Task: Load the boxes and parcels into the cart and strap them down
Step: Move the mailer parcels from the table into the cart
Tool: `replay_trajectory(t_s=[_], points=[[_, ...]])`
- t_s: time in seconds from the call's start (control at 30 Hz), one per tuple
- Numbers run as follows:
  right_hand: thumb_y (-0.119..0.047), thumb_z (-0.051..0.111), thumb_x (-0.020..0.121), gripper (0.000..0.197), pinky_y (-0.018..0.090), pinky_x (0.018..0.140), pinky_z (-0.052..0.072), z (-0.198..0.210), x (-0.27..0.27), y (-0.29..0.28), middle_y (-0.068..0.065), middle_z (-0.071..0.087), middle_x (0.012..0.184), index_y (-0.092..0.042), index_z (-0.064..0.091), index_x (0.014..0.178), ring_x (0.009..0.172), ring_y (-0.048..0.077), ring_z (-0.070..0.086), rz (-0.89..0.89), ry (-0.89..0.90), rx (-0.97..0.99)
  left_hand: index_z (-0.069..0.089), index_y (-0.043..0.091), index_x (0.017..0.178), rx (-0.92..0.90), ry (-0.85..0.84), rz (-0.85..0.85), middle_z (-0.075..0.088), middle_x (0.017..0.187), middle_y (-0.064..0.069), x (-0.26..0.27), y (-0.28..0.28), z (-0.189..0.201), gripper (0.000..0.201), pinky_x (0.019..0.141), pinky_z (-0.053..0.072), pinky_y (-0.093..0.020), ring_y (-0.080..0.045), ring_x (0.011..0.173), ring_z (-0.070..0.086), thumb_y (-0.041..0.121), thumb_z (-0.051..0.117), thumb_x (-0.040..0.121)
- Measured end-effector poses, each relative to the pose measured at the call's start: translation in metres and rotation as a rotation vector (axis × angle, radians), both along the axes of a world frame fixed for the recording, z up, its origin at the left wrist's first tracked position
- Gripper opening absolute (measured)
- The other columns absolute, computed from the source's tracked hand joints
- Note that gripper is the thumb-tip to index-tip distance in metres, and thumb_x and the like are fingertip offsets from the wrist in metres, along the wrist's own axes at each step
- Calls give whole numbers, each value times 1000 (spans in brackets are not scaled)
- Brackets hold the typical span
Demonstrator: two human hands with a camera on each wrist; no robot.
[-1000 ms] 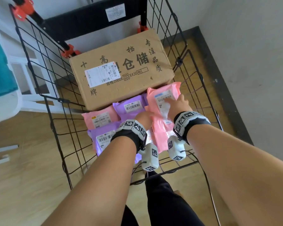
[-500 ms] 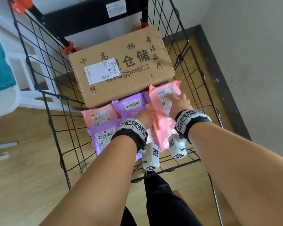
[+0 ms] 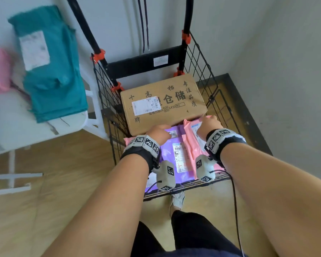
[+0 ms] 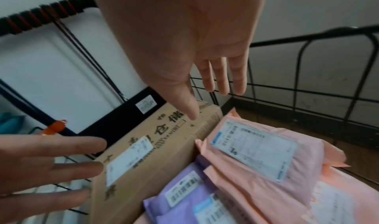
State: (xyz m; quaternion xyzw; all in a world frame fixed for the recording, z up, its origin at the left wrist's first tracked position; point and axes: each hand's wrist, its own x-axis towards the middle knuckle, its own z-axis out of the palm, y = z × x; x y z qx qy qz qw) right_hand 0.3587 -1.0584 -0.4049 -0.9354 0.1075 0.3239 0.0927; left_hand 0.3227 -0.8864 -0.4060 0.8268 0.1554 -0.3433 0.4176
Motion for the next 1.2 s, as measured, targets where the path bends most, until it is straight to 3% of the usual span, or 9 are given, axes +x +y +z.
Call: replay_trajectory(t_s=[0.1,0.2,0.27,0.4,0.6,0.73,0.83,0.93,1.2], points=[[-18,41,86,51,49,101,43,21,-5,32,16,39,136,-21,46,136,117,37,50,60,-39,22,46,19,141,-16,-53,65,51,139,-5,-9,27,22,50,89,45,-24,-24,115,57,6,50,93],[-7,44,82,61,49,99,46,42,-11,68,13,33,142,-29,44,139,120,36,50,63,-47,73,47,18,140,25,-129,103,46,145,-2,-19,62,40,49,91,35,-18,-20,128,48,8,51,93],[0,45,82,66,44,95,51,55,-16,94,12,31,146,-29,43,141,118,33,52,73,-49,110,51,17,137,57,-159,145,50,141,-2,-26,89,49,47,94,39,-20,-20,125,51,9,53,91],[-2,49,83,62,41,96,51,72,-32,154,14,34,148,-25,45,140,119,30,53,124,-104,142,61,17,125,199,-244,130,58,131,-1,-44,152,70,35,94,41,-27,-21,118,54,20,54,92],[-9,55,88,52,35,95,46,95,-61,257,11,37,146,-23,48,138,120,28,52,185,-163,178,56,16,131,290,-275,166,51,139,-4,-81,261,83,45,103,36,-32,-24,126,48,36,54,91],[-11,60,85,51,40,97,49,104,-80,328,11,49,135,-21,51,134,116,31,54,226,-185,196,57,17,129,302,-275,207,52,138,-3,-107,332,88,42,101,37,-30,-24,124,51,34,55,91],[-13,60,85,54,39,101,45,108,-94,375,10,44,139,-23,48,138,121,30,51,263,-193,220,57,17,129,300,-259,261,52,137,-2,-126,378,90,41,96,37,-26,-22,122,51,31,54,91],[-13,60,87,57,36,103,44,108,-106,416,11,40,143,-21,43,141,124,29,48,310,-187,258,54,18,132,331,-269,304,50,139,-1,-143,418,93,43,98,36,-26,-20,125,49,31,54,91],[-10,57,84,56,33,90,48,106,-109,497,13,46,136,-18,46,138,113,28,55,418,-194,321,54,13,132,370,-277,383,50,139,-5,-154,489,98,40,98,40,-30,-24,122,51,22,46,93]])
